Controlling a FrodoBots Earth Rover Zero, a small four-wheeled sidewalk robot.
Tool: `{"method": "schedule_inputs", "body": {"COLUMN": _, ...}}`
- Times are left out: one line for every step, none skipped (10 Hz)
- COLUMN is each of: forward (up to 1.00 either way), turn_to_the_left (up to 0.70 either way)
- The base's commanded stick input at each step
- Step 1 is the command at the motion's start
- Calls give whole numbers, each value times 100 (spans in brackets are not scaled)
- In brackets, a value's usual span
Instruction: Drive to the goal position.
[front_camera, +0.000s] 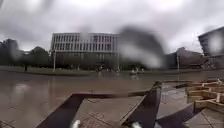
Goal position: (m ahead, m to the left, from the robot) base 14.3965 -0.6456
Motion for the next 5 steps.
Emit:
{"method": "schedule_inputs", "body": {"forward": 70, "turn_to_the_left": 0}}
{"method": "schedule_inputs", "body": {"forward": 70, "turn_to_the_left": 0}}
{"method": "schedule_inputs", "body": {"forward": 70, "turn_to_the_left": 0}}
{"method": "schedule_inputs", "body": {"forward": 70, "turn_to_the_left": 0}}
{"method": "schedule_inputs", "body": {"forward": 70, "turn_to_the_left": 0}}
